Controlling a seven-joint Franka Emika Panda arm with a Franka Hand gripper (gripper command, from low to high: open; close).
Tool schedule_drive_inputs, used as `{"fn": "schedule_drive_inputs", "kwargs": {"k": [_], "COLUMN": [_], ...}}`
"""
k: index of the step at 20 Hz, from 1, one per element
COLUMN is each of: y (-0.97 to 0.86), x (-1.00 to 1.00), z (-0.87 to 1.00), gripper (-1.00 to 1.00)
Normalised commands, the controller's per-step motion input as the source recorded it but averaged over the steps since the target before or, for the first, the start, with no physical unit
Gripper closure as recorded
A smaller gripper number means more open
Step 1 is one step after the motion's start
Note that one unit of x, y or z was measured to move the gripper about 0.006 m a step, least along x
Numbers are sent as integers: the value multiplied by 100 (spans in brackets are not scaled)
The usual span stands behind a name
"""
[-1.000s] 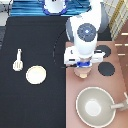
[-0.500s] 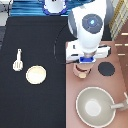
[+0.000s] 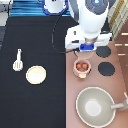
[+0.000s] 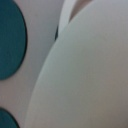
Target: Take the lid off the pot, put the pot on the plate, and use the tool to push the pot to the front of the table.
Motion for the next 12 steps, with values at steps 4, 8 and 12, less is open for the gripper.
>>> {"fn": "schedule_drive_inputs", "kwargs": {"k": [4,8,12], "y": [-30,-18,15], "x": [-100,-100,-96], "z": [-81,-77,-43], "gripper": [100,100,100]}}
